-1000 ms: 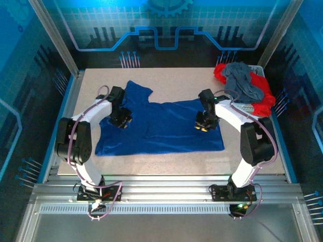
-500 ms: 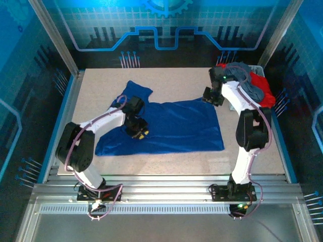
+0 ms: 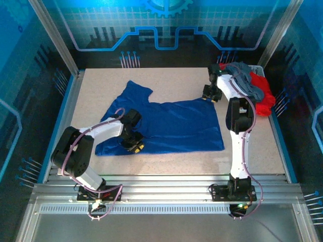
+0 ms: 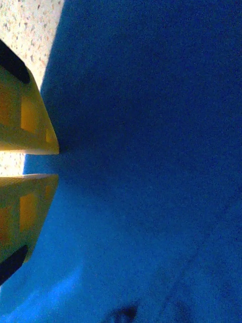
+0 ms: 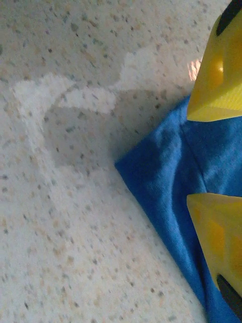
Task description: Fold and stack the t-shirts
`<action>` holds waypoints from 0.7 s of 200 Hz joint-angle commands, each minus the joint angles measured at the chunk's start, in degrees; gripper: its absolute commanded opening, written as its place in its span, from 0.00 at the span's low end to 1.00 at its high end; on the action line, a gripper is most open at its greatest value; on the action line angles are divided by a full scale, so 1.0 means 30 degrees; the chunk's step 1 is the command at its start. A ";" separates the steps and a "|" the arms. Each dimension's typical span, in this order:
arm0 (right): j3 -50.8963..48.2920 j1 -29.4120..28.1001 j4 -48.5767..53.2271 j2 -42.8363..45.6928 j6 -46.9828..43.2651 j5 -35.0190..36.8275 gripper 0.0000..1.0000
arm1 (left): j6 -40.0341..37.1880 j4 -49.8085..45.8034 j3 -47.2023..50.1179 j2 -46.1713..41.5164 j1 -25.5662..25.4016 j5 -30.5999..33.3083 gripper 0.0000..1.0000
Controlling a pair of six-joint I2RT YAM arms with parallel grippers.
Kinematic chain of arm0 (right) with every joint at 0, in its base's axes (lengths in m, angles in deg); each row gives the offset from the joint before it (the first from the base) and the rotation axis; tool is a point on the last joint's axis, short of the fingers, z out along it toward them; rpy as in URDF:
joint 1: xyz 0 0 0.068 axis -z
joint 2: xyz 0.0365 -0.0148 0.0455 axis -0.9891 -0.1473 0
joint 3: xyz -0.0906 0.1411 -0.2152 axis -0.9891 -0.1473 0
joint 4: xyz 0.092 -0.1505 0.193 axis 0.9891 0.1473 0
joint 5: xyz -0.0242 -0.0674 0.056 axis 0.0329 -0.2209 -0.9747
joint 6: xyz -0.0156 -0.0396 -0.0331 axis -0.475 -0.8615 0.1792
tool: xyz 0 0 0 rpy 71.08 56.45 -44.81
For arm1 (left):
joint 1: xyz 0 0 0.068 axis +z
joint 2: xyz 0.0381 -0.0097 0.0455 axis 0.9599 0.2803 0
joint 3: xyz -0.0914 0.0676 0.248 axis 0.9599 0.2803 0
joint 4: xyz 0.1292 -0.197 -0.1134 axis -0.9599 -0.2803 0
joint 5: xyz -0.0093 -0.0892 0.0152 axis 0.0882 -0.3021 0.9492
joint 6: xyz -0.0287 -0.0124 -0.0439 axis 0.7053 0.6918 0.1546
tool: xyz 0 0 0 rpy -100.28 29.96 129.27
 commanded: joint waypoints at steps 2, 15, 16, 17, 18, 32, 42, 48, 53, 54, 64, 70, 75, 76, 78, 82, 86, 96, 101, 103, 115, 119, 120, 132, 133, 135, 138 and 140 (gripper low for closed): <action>0.1885 0.0588 0.1287 -0.0956 -0.0795 -0.0111 0.44 | -0.0198 -0.0345 -0.0354 -0.0063 0.0423 0.0703 0.18; 0.2671 0.0638 0.1730 -0.1598 -0.1029 -0.0120 0.44 | -0.0423 -0.0550 -0.0469 -0.0068 0.0712 0.0902 0.18; 0.2736 0.0661 0.1750 -0.1643 -0.1048 -0.0137 0.44 | -0.0443 -0.0553 -0.0468 -0.0068 0.0725 0.0911 0.18; 0.2783 0.0672 0.1775 -0.1680 -0.1043 -0.0145 0.44 | -0.0468 -0.0555 -0.0482 -0.0054 0.0761 0.0916 0.18; 0.2821 0.0664 0.1802 -0.1714 -0.1070 -0.0179 0.44 | -0.0466 -0.0556 -0.0504 -0.0062 0.0793 0.0933 0.18; 0.3303 0.0729 0.2054 -0.2158 -0.1259 -0.0425 0.44 | -0.0705 -0.0737 -0.0526 -0.0020 0.1206 0.1066 0.18; 0.3359 0.0755 0.2021 -0.2300 -0.1304 -0.0710 0.44 | -0.0906 -0.0776 -0.0555 0.0039 0.1528 0.1139 0.17; 0.3343 0.0749 0.1965 -0.2319 -0.1330 -0.0834 0.43 | -0.0988 -0.0762 -0.0570 0.0071 0.1748 0.1181 0.17; 0.3313 0.0740 0.1925 -0.2338 -0.1338 -0.0901 0.43 | -0.1085 -0.0763 -0.0587 0.0127 0.1944 0.1184 0.17; 0.3313 0.0740 0.1925 -0.2338 -0.1338 -0.0901 0.43 | -0.1097 -0.0748 -0.0586 0.0131 0.1986 0.1199 0.17; 0.3195 0.0773 0.1744 -0.2343 -0.1287 -0.0969 0.42 | -0.1288 -0.0726 -0.0653 0.0250 0.2413 0.1243 0.17; 0.3075 0.0793 0.1590 -0.2338 -0.1243 -0.1096 0.41 | -0.1418 -0.0678 -0.0701 0.0335 0.2655 0.1265 0.17; 0.3014 0.0801 0.1439 -0.2362 -0.1160 -0.1249 0.40 | -0.1537 -0.0648 -0.0772 0.0435 0.2845 0.1272 0.17; 0.3014 0.0801 0.1439 -0.2362 -0.1160 -0.1249 0.40 | -0.1557 -0.0646 -0.0781 0.0461 0.2876 0.1272 0.17; 0.3033 0.0805 0.1389 -0.2369 -0.1141 -0.1356 0.40 | -0.1602 -0.0638 -0.0809 0.0496 0.2957 0.1272 0.17; 0.3072 0.0814 0.1336 -0.2425 -0.1110 -0.1433 0.39 | -0.1707 -0.0653 -0.0884 0.0590 0.3102 0.1287 0.17; 0.3146 0.0821 0.1332 -0.2472 -0.1072 -0.1456 0.38 | -0.1805 -0.0667 -0.0998 0.0706 0.3235 0.1301 0.17; 0.3400 0.0817 0.1450 -0.2661 -0.0969 -0.1444 0.35 | -0.2035 -0.0719 -0.1222 0.1013 0.3551 0.1357 0.17; 0.3537 0.0825 0.1476 -0.2716 -0.0859 -0.1366 0.32 | -0.2144 -0.0753 -0.1347 0.1136 0.3674 0.1393 0.17; 0.3550 0.0828 0.1477 -0.2700 -0.0846 -0.1375 0.31 | -0.2173 -0.0760 -0.1383 0.1192 0.3728 0.1427 0.16; 0.3508 0.0815 0.1343 -0.2604 -0.0704 -0.1196 0.26 | -0.2363 -0.0853 -0.1605 0.1472 0.3971 0.1618 0.16; 0.3477 0.0837 0.1312 -0.2555 -0.0651 -0.1136 0.24 | -0.2436 -0.0865 -0.1688 0.1589 0.4022 0.1715 0.16; 0.3476 0.0848 0.1321 -0.2546 -0.0625 -0.1143 0.24 | -0.2446 -0.0872 -0.1693 0.1624 0.4050 0.1728 0.16; 0.3489 0.0847 0.1331 -0.2342 -0.0432 -0.0761 0.17 | -0.2558 -0.1118 -0.1894 0.2001 0.4231 0.2161 0.16; 0.3467 0.0868 0.1331 -0.2323 -0.0384 -0.0721 0.16 | -0.2565 -0.1130 -0.1898 0.2035 0.4242 0.2200 0.16; 0.3451 0.0862 0.1346 -0.2257 -0.0354 -0.0632 0.14 | -0.2557 -0.1162 -0.1901 0.2112 0.4265 0.2273 0.15; 0.3425 0.0882 0.1357 -0.2206 -0.0281 -0.0583 0.13 | -0.2560 -0.1233 -0.1902 0.2181 0.4281 0.2405 0.15; 0.3376 0.0888 0.1360 -0.2140 -0.0222 -0.0453 0.11 | -0.2555 -0.1268 -0.1924 0.2258 0.4304 0.2471 0.15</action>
